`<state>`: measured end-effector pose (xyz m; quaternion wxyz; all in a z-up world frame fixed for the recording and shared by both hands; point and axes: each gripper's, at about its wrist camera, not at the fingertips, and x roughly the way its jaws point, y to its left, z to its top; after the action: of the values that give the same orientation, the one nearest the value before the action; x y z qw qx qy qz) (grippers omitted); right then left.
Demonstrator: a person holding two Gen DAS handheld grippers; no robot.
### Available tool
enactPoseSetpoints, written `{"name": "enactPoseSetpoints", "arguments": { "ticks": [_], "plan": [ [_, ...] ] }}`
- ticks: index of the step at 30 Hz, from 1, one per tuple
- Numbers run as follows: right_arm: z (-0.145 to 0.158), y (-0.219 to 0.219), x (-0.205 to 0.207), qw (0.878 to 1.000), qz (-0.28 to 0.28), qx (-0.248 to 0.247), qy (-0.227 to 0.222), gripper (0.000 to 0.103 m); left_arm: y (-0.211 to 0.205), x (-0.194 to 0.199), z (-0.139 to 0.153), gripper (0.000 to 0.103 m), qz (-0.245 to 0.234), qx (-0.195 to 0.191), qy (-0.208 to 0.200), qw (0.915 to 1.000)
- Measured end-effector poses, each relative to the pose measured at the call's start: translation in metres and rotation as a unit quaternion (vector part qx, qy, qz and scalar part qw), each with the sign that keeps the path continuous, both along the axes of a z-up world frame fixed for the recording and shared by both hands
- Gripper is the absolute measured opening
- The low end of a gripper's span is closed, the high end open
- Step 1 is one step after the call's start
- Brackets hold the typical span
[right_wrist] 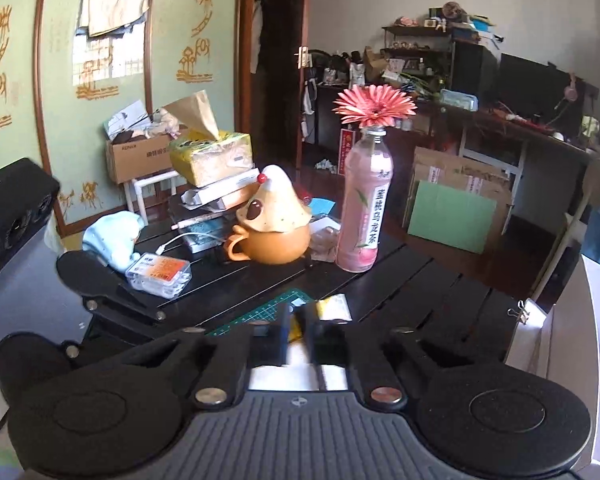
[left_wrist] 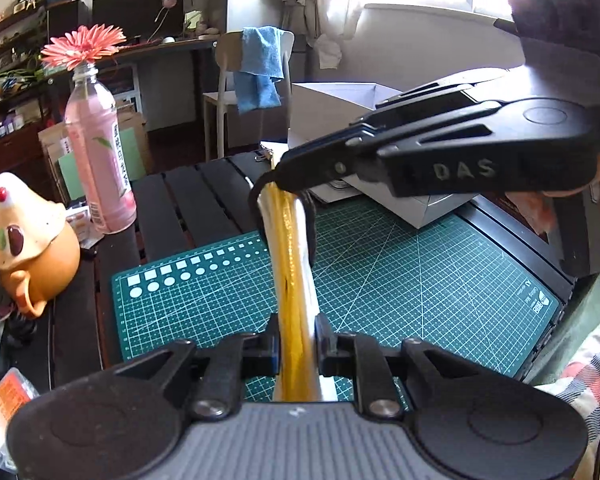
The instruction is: Fold shopping bag
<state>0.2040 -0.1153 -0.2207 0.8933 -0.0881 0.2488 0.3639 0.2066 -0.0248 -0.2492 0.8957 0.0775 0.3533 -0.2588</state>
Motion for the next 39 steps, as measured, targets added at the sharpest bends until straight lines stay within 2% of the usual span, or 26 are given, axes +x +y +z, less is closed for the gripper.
{"name": "enactPoseSetpoints", "arguments": {
  "ticks": [4,10,12,19,25,32,34,37,39],
  "plan": [
    [0.002,0.008,-0.007,1.000,0.025,-0.004,-0.003,0.000,0.003,0.003,0.002,0.015,0.011,-0.010,0.006,0.9999],
    [0.006,0.005,-0.008,1.000,0.031,0.004,0.000,0.000,0.004,0.002,0.004,0.015,0.012,-0.013,0.005,0.9998],
    [0.007,0.004,-0.008,0.999,0.033,0.007,0.002,0.005,0.005,0.002,0.004,0.015,0.012,-0.014,0.004,0.9998],
    [0.011,0.001,-0.010,0.999,0.039,0.017,0.006,0.006,0.005,0.000,0.005,0.015,-0.001,-0.014,-0.003,0.9999],
    [0.014,-0.002,-0.011,0.999,0.045,0.025,0.010,0.003,0.002,-0.004,0.004,0.015,-0.011,-0.007,-0.010,0.9999],
    [0.019,-0.005,-0.012,0.998,0.051,0.034,0.014,0.003,0.001,-0.001,0.002,0.015,0.005,0.007,-0.005,0.9999],
    [0.001,0.004,-0.004,0.998,0.060,0.027,0.014,0.003,0.001,-0.001,0.002,0.014,0.011,0.012,-0.006,0.9998],
    [0.000,0.016,-0.011,0.998,0.069,-0.009,-0.003,0.003,0.002,-0.001,0.003,0.014,0.019,0.009,-0.009,0.9997],
    [-0.001,0.020,-0.014,0.997,0.082,-0.014,0.001,0.003,0.004,0.000,0.004,0.013,0.024,0.001,-0.009,0.9997]
  ]
}}
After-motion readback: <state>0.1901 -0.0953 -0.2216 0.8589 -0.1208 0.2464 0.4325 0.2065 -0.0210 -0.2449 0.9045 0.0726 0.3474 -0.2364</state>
